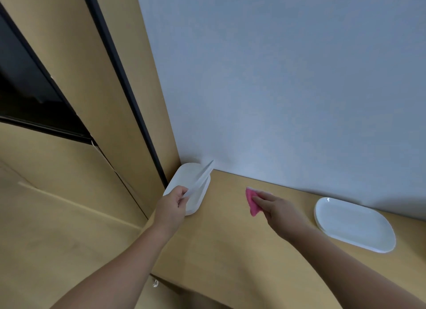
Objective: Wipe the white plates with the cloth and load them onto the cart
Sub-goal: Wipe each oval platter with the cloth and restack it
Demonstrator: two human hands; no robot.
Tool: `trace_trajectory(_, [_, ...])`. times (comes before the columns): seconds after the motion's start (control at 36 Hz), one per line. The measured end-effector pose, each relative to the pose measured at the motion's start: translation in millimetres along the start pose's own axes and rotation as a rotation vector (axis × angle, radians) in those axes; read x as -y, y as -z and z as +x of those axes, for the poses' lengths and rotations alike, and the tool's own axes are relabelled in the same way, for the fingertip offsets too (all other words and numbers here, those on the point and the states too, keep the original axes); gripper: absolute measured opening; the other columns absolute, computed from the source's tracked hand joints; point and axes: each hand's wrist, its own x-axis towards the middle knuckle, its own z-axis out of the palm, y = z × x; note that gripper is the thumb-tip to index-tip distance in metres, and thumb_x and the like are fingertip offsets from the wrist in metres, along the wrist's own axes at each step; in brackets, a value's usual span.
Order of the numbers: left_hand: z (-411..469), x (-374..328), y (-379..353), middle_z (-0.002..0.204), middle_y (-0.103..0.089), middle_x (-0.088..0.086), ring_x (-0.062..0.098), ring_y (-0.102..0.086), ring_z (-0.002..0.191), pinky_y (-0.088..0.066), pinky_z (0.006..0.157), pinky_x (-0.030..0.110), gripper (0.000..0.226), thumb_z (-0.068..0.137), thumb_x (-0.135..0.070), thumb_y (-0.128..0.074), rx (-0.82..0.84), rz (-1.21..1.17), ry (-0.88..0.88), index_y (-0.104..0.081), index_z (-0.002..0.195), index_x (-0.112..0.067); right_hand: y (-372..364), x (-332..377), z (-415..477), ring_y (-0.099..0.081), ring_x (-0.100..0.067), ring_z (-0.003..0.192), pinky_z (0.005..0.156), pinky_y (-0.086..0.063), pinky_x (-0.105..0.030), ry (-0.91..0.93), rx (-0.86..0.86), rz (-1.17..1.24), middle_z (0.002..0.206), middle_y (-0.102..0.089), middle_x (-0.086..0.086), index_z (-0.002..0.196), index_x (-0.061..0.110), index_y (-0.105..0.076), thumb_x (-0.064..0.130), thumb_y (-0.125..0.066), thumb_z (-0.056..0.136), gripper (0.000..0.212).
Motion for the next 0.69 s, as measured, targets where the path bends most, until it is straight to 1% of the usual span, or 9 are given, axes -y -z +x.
trace_trajectory(0.06, [1, 6, 3, 0.060, -0.054, -0.010, 0.008, -0.045, 0.055, -0.035, 0.054, 0.019, 0.028, 0.096, -0.011, -0.055, 0.007, 0.066, -0.034, -0.057, 0.082, -0.035, -3, 5, 2, -0.050, -0.017, 0.129, 0.096, -0.047, -0.035, -0.002, 0.009, -0.005, 0.150, -0.037, 0.017, 0.140, 0.027, -0.049, 0.004, -0.047, 0.095, 0.051])
trace_trajectory(0.11, [2, 11, 6, 0.057, -0.051, -0.011, 0.008, -0.043, 0.052, -0.031, 0.050, 0.016, 0.017, 0.097, -0.012, -0.054, 0.009, 0.144, -0.068, -0.064, 0.092, -0.024, -7, 9, 2, -0.050, -0.018, 0.129, 0.097, -0.046, -0.036, -0.004, 0.004, 0.004, 0.150, -0.038, 0.016, 0.140, 0.026, -0.050, 0.003, -0.048, 0.095, 0.050])
trace_trajectory(0.19, [4, 18, 10, 0.055, -0.049, -0.016, 0.007, -0.045, 0.053, -0.027, 0.049, 0.014, 0.020, 0.100, -0.015, -0.050, 0.014, 0.272, -0.103, -0.068, 0.108, -0.020, -11, 16, 2, -0.051, -0.018, 0.128, 0.097, -0.047, -0.036, -0.001, -0.013, 0.016, 0.149, -0.040, 0.016, 0.138, 0.025, -0.053, 0.002, -0.049, 0.094, 0.049])
trace_trajectory(0.31, [9, 29, 13, 0.075, -0.067, -0.004, 0.020, -0.057, 0.066, -0.038, 0.057, 0.027, 0.029, 0.100, -0.014, -0.044, 0.096, 0.447, -0.129, -0.064, 0.121, -0.022, -15, 23, 1, -0.051, -0.017, 0.128, 0.096, -0.048, -0.036, -0.028, -0.006, 0.012, 0.149, -0.038, 0.018, 0.138, 0.026, -0.052, 0.002, -0.048, 0.094, 0.050])
trace_trajectory(0.36, [12, 35, 13, 0.085, -0.070, -0.002, 0.021, -0.060, 0.072, -0.044, 0.061, 0.030, 0.033, 0.099, -0.012, -0.043, 0.141, 0.506, -0.131, -0.061, 0.124, -0.023, -17, 27, 2, -0.051, -0.018, 0.127, 0.095, -0.048, -0.037, -0.034, -0.001, -0.007, 0.149, -0.039, 0.017, 0.138, 0.026, -0.052, 0.002, -0.048, 0.094, 0.050])
trace_trajectory(0.44, [15, 45, 12, 0.094, -0.070, -0.005, 0.019, -0.060, 0.076, -0.046, 0.065, 0.029, 0.037, 0.094, -0.008, -0.044, 0.192, 0.532, -0.129, -0.060, 0.123, -0.025, -19, 30, 4, -0.052, -0.019, 0.126, 0.095, -0.048, -0.036, -0.040, -0.002, -0.022, 0.149, -0.039, 0.016, 0.137, 0.025, -0.053, 0.002, -0.048, 0.094, 0.049])
trace_trajectory(0.53, [18, 54, 10, 0.097, -0.068, -0.003, 0.017, -0.052, 0.075, -0.044, 0.066, 0.028, 0.037, 0.090, -0.007, -0.042, 0.247, 0.566, -0.121, -0.059, 0.116, -0.024, -22, 32, 5, -0.054, -0.016, 0.124, 0.091, -0.050, -0.032, -0.033, -0.018, -0.015, 0.148, -0.041, 0.017, 0.135, 0.025, -0.055, 0.002, -0.048, 0.094, 0.048])
trace_trajectory(0.64, [21, 60, 7, 0.100, -0.067, -0.002, 0.023, -0.061, 0.090, -0.051, 0.075, 0.033, 0.037, 0.088, -0.004, -0.041, 0.298, 0.562, -0.116, -0.062, 0.113, -0.023, -25, 37, 6, -0.057, -0.017, 0.120, 0.086, -0.051, -0.030, -0.018, -0.051, -0.025, 0.145, -0.045, 0.016, 0.131, 0.023, -0.059, -0.001, -0.052, 0.091, 0.047])
trace_trajectory(0.69, [21, 63, 6, 0.098, -0.066, -0.003, 0.023, -0.060, 0.090, -0.051, 0.077, 0.034, 0.036, 0.087, -0.003, -0.041, 0.325, 0.550, -0.110, -0.062, 0.107, -0.024, -26, 39, 7, -0.058, -0.019, 0.119, 0.084, -0.052, -0.032, -0.018, -0.047, -0.033, 0.144, -0.046, 0.015, 0.130, 0.022, -0.060, -0.001, -0.053, 0.091, 0.046])
